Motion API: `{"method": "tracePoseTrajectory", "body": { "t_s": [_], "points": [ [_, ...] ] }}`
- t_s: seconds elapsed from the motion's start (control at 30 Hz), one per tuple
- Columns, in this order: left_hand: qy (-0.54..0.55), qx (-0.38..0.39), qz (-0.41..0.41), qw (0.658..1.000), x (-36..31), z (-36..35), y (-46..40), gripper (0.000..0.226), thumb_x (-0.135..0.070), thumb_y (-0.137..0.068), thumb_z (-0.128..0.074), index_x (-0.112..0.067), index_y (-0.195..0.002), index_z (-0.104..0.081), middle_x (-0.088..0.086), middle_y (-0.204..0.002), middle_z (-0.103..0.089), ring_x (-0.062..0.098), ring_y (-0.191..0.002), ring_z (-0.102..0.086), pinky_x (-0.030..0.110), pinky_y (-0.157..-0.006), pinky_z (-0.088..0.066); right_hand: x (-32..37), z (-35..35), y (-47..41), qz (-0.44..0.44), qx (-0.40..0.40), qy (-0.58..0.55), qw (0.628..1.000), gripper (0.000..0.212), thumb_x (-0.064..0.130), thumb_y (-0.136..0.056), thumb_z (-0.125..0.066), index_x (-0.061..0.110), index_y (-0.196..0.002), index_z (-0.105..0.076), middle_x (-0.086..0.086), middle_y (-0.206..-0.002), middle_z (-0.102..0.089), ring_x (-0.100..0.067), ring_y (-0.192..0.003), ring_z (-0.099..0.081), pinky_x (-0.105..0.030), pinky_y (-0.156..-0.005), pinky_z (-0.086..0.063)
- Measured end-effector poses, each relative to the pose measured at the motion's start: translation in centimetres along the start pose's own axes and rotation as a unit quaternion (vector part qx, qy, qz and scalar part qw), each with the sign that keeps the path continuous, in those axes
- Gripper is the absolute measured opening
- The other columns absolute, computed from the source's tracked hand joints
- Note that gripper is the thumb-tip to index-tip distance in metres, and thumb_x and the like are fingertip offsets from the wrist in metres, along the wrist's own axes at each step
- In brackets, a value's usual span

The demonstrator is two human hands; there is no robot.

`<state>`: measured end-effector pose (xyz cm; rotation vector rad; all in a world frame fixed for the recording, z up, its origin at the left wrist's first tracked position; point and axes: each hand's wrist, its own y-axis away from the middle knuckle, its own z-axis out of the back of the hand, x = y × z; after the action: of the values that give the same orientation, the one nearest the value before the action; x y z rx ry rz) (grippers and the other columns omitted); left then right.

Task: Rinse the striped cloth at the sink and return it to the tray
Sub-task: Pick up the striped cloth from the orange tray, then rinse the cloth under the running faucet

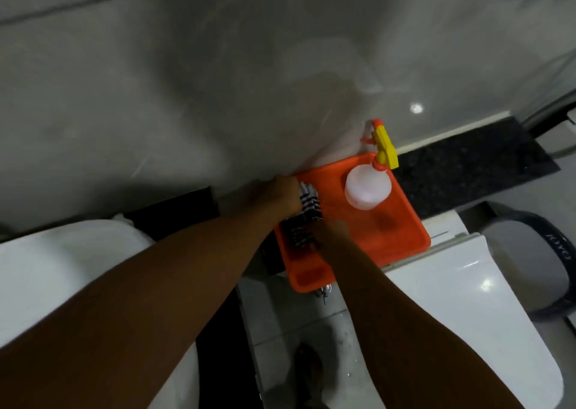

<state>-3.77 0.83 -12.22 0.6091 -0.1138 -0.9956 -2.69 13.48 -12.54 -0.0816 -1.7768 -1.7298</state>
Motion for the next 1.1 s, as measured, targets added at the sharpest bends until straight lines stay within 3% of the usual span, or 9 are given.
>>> {"method": "tracePoseTrajectory", "body": {
  "t_s": [0.1,0.23,0.4,0.47,0.53,0.6,0.73,0.97,1.1],
  "points": [
    [0.105,-0.035,0.056,0.992,0.2,0.2,0.2,0.050,-0.034,-0.085,-0.065,-0.001,-0.122,-0.061,0.023,-0.134,-0.059,0.039,-0.121,-0.058,0.044,-0.100,-0.049,1.7,0.4,1.8,-0.067,0.065,-0.076,0.993,0.020,0.012,-0.094,-0.055,0.006,-0.076,-0.056,-0.011,-0.071,-0.056,-0.019,-0.059,-0.052,-0.024,-0.050,-0.039],
    [0.330,-0.049,0.094,0.938,1.3,2.2,2.1,0.055,-0.032,-0.072,-0.077,-0.007,-0.119,-0.066,0.014,-0.125,-0.067,0.032,-0.110,-0.065,0.033,-0.087,-0.052,4.8,0.9,5.2,-0.034,0.113,-0.156,0.981,0.011,0.009,-0.090,-0.051,0.006,-0.086,-0.061,-0.011,-0.077,-0.064,-0.020,-0.068,-0.058,-0.022,-0.055,-0.040],
    [0.738,0.219,0.200,0.606,2.1,4.1,6.9,0.036,-0.035,-0.087,-0.059,-0.009,-0.109,-0.069,0.014,-0.105,-0.068,0.028,-0.085,-0.066,0.037,-0.072,-0.057,7.6,1.3,10.9,0.022,0.163,-0.100,0.981,0.010,0.007,-0.082,-0.053,0.003,-0.078,-0.062,-0.008,-0.051,-0.063,-0.015,-0.042,-0.056,-0.018,-0.038,-0.043],
    [0.815,0.203,0.167,0.517,2.5,5.8,8.9,0.034,-0.025,-0.092,-0.057,-0.003,-0.115,-0.068,0.015,-0.116,-0.069,0.028,-0.094,-0.067,0.035,-0.079,-0.059,8.1,1.7,13.7,0.035,0.175,-0.079,0.981,0.006,0.006,-0.080,-0.056,0.004,-0.080,-0.062,-0.008,-0.054,-0.062,-0.015,-0.041,-0.054,-0.018,-0.036,-0.043],
    [0.854,0.178,0.092,0.480,3.0,8.9,11.2,0.032,-0.017,-0.094,-0.052,-0.001,-0.116,-0.070,0.018,-0.129,-0.065,0.031,-0.109,-0.066,0.040,-0.092,-0.055,8.5,1.8,16.9,0.062,0.176,-0.021,0.982,0.006,0.008,-0.077,-0.058,0.009,-0.080,-0.064,-0.005,-0.058,-0.064,-0.015,-0.044,-0.055,-0.021,-0.041,-0.044],
    [0.861,0.166,0.047,0.478,4.2,12.1,14.0,0.035,-0.015,-0.091,-0.052,0.001,-0.115,-0.071,0.019,-0.127,-0.066,0.033,-0.114,-0.064,0.044,-0.101,-0.051,8.9,1.4,20.2,0.092,0.167,0.049,0.980,0.007,0.013,-0.078,-0.059,0.017,-0.076,-0.065,0.001,-0.056,-0.068,-0.013,-0.046,-0.059,-0.026,-0.054,-0.041],
    [0.856,0.083,-0.005,0.511,8.8,18.0,19.6,0.028,-0.002,-0.079,-0.050,-0.006,-0.061,-0.071,0.014,-0.074,-0.071,0.027,-0.067,-0.072,0.034,-0.069,-0.060,9.7,-1.0,26.4,0.151,0.221,0.060,0.962,0.016,0.007,-0.083,-0.060,0.017,-0.091,-0.069,-0.002,-0.074,-0.077,-0.020,-0.069,-0.068,-0.038,-0.073,-0.050],
    [0.817,-0.050,-0.110,0.565,20.7,27.6,32.1,0.009,-0.007,-0.078,-0.064,-0.010,-0.078,-0.074,0.006,-0.076,-0.072,0.019,-0.065,-0.068,0.029,-0.059,-0.056,12.3,-10.5,35.3,0.234,0.359,0.066,0.901,0.035,-0.004,-0.085,-0.053,0.014,-0.112,-0.067,-0.013,-0.097,-0.078,-0.024,-0.078,-0.075,-0.036,-0.062,-0.063],
    [0.760,-0.181,-0.088,0.619,28.0,29.5,37.4,0.017,-0.001,-0.085,-0.050,-0.006,-0.081,-0.066,0.005,-0.062,-0.061,0.014,-0.048,-0.053,0.020,-0.043,-0.043,13.6,-18.4,38.1,0.337,0.303,0.136,0.881,0.031,0.001,-0.083,-0.067,0.006,-0.113,-0.068,-0.014,-0.103,-0.076,-0.026,-0.086,-0.073,-0.034,-0.065,-0.061]
  ]
}}
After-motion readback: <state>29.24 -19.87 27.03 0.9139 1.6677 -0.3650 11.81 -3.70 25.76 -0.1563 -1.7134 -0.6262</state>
